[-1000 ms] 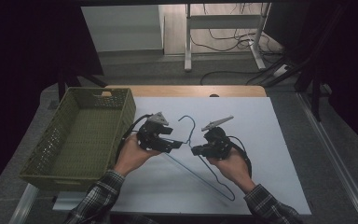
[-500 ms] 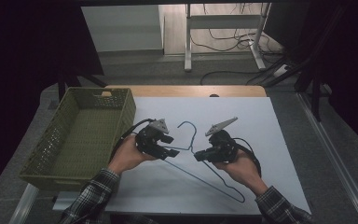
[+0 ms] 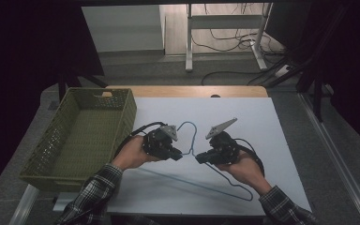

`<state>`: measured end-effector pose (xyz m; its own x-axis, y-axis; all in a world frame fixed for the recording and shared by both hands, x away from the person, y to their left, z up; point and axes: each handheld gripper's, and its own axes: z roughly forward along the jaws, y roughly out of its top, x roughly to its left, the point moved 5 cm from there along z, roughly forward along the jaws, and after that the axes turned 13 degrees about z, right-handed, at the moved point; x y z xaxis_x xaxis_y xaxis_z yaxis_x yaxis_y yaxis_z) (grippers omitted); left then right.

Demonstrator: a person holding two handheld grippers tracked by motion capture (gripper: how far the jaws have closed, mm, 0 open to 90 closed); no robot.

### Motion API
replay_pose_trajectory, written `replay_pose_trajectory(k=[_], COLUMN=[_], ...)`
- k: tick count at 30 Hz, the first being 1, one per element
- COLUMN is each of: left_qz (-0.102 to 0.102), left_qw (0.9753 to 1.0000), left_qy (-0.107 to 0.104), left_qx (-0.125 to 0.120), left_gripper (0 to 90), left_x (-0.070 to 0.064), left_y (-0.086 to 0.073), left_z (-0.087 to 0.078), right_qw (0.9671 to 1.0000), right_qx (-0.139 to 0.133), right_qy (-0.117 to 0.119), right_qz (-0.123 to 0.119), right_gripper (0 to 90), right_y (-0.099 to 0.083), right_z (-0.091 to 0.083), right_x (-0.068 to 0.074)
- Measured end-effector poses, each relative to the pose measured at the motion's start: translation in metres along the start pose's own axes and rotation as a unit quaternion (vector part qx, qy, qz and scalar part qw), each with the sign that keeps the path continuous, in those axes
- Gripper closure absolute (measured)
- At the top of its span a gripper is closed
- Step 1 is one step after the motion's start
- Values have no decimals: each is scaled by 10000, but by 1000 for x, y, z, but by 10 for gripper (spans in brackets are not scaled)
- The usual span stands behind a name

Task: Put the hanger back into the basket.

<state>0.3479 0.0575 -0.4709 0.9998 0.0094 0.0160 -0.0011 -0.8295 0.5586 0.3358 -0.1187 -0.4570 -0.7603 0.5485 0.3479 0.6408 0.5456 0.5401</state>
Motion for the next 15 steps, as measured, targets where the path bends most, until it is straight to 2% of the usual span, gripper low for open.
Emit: replay_pose_trajectory(k=[2,3,4,6,7,11,12,13,15], left_qz=[-22,-160,-162,-233,-306,-532,-573,-573,-812], left_qw=[10000,9998,9998,9995,9991,9977,9971,9971,9946], left_qy=[-3,63,22,99,161,310,410,410,566], left_qx=[-14,-134,-141,-201,-261,-273,-273,-273,-316], left_gripper=[871,872,872,874,875,875,875,875,875], left_x=[-3,-5,-5,-5,-5,-3,-1,-1,2], left_y=[2,3,3,3,4,5,5,5,3], left_z=[-1,-2,-3,-6,-8,-13,-15,-15,-21], right_qw=[9999,9999,9999,9998,9992,9979,9973,9967,9953], right_qx=[-59,-79,-129,-171,-293,-473,-570,-655,-827], right_qy=[-138,-143,-102,-99,-287,-443,-468,-483,-503], right_qz=[-46,-42,12,15,-8,-34,-41,-41,12], right_gripper=[859,855,837,816,673,565,526,494,424], right_y=[1,1,2,3,4,7,9,10,10], right_z=[-1,-2,-4,-5,-9,-17,-21,-24,-31], right_x=[-3,-4,-4,-5,-6,-6,-5,-5,-4])
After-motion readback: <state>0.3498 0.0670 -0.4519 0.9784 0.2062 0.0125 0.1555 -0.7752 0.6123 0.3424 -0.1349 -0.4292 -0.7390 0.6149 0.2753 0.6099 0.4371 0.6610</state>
